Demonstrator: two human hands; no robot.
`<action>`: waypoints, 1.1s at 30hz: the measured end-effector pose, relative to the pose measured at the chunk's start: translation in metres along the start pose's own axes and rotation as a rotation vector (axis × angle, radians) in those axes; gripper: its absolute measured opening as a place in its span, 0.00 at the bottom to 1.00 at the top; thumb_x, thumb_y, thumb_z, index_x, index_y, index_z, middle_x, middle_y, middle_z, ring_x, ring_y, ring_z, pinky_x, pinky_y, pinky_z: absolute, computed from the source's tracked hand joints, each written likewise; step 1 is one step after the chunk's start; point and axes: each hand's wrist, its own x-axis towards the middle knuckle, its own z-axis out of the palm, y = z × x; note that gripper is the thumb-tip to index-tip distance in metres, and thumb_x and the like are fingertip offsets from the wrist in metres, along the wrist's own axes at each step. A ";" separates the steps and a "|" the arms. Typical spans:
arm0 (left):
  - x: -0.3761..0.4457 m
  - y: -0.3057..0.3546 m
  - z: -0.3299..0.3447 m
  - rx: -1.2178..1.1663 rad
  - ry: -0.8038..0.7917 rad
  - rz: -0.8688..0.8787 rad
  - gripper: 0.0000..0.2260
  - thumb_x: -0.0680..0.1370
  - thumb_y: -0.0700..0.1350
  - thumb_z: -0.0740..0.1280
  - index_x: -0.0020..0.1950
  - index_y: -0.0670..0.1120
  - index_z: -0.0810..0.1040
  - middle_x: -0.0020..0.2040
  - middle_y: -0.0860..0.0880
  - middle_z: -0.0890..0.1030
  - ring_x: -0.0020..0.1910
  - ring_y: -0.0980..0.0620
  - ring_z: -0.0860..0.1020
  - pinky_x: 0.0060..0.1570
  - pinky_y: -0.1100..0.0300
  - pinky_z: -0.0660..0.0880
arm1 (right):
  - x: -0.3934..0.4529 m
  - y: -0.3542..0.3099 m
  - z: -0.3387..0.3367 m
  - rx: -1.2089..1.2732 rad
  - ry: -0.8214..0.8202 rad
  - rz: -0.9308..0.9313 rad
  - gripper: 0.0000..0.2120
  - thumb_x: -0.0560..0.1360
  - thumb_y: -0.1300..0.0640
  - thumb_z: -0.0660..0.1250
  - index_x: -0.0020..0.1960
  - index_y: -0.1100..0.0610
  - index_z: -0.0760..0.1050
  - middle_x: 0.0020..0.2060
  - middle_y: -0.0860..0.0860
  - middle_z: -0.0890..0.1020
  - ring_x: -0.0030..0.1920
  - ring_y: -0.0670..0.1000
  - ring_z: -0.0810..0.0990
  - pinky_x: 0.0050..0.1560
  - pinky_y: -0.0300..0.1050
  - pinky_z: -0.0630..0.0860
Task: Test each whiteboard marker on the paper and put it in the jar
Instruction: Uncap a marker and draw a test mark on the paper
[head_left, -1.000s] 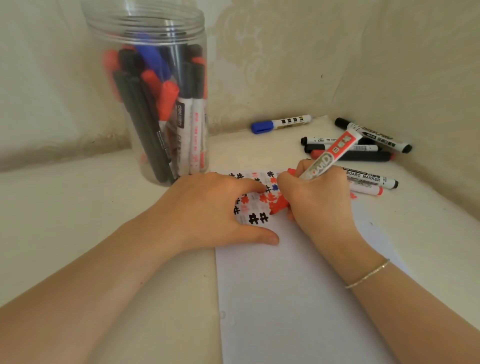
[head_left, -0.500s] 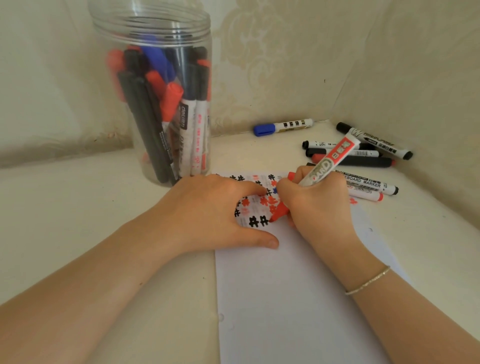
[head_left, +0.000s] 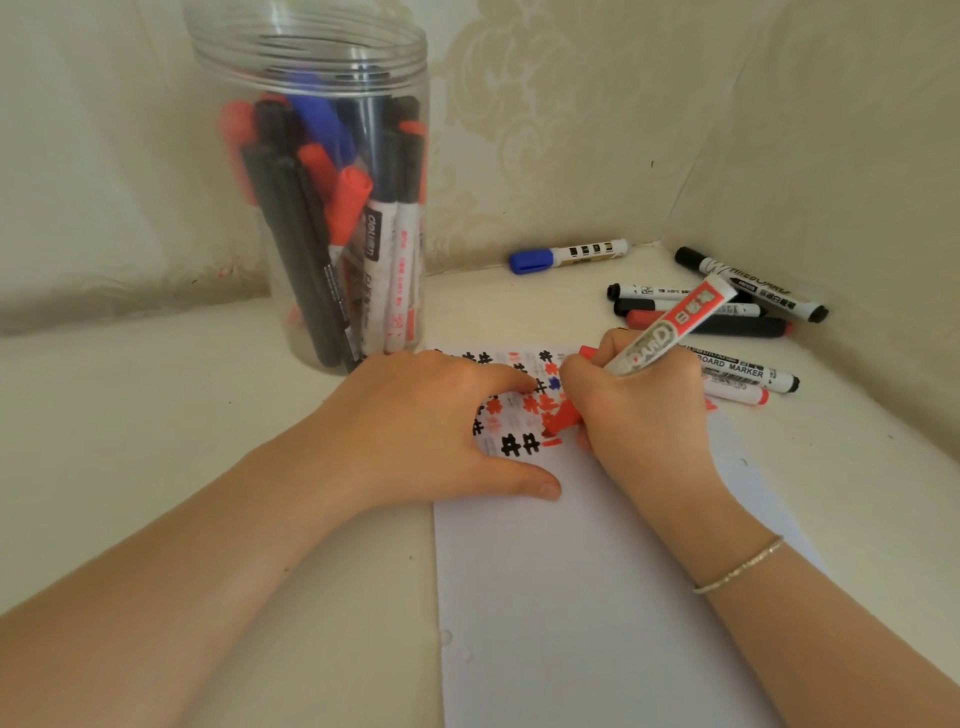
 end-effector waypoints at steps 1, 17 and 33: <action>0.000 0.000 0.000 0.006 -0.001 -0.002 0.38 0.59 0.79 0.58 0.67 0.69 0.65 0.50 0.63 0.80 0.46 0.61 0.76 0.45 0.61 0.75 | 0.000 0.000 0.000 -0.002 -0.010 0.003 0.09 0.69 0.67 0.65 0.32 0.67 0.67 0.27 0.64 0.69 0.28 0.52 0.66 0.26 0.39 0.63; -0.001 -0.001 -0.001 0.020 -0.009 0.010 0.39 0.60 0.79 0.59 0.69 0.68 0.63 0.53 0.62 0.79 0.45 0.61 0.74 0.43 0.63 0.72 | 0.002 0.001 -0.004 0.119 0.015 0.015 0.13 0.70 0.66 0.67 0.31 0.61 0.65 0.25 0.58 0.67 0.23 0.51 0.63 0.23 0.38 0.61; -0.001 0.000 0.005 -0.518 0.352 0.047 0.22 0.80 0.45 0.62 0.70 0.57 0.58 0.53 0.62 0.78 0.50 0.65 0.78 0.49 0.70 0.75 | 0.013 0.000 -0.023 0.941 0.004 0.243 0.03 0.75 0.62 0.65 0.45 0.62 0.73 0.25 0.53 0.72 0.21 0.48 0.69 0.23 0.39 0.68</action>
